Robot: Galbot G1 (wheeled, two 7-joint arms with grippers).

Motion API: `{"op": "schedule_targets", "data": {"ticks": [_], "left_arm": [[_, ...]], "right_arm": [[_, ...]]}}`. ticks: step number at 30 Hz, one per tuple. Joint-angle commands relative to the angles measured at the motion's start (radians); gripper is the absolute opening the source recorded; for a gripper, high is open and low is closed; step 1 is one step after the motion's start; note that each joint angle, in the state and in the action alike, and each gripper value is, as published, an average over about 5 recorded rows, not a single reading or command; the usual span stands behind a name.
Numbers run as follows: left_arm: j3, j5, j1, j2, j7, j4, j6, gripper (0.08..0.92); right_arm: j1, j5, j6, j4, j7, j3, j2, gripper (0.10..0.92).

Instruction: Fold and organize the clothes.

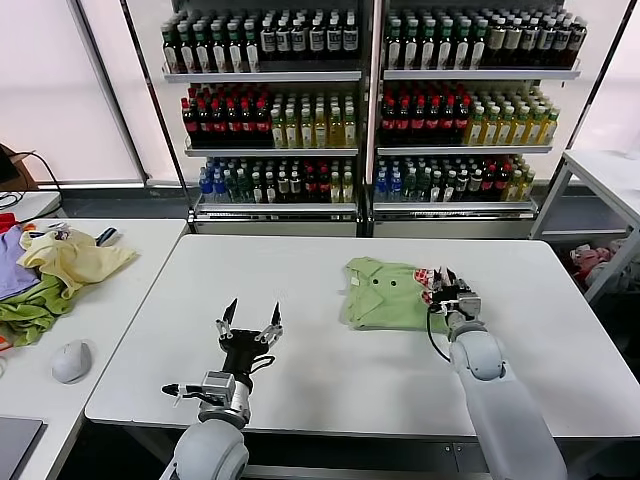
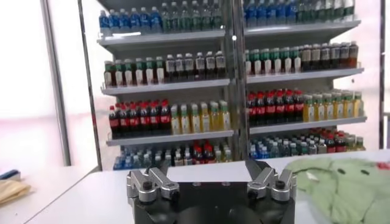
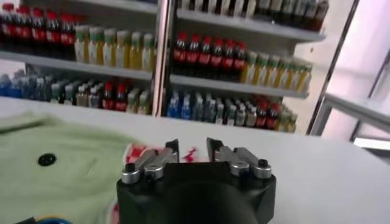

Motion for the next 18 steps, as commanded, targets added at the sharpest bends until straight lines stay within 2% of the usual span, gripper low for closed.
{"op": "schedule_targets", "data": {"ticks": [1, 12, 15, 18], "left_arm": [[0.01, 0.034, -0.004, -0.005, 0.009, -0.018, -0.009, 0.823], [0.025, 0.056, 0.019, -0.042, 0.041, -0.056, -0.014, 0.823], [0.029, 0.057, 0.036, -0.047, 0.051, -0.072, -0.012, 0.823], [0.033, 0.065, 0.052, -0.051, 0.06, -0.083, -0.014, 0.823]], "right_arm": [[-0.218, -0.027, 0.133, 0.255, -0.019, 0.123, -0.055, 0.437], [-0.602, 0.059, 0.07, 0.64, -0.116, 0.324, -0.037, 0.753], [-0.689, 0.058, 0.076, 0.696, -0.133, 0.348, -0.026, 0.807], [-0.729, 0.057, 0.089, 0.724, -0.137, 0.357, -0.016, 0.821]]}}
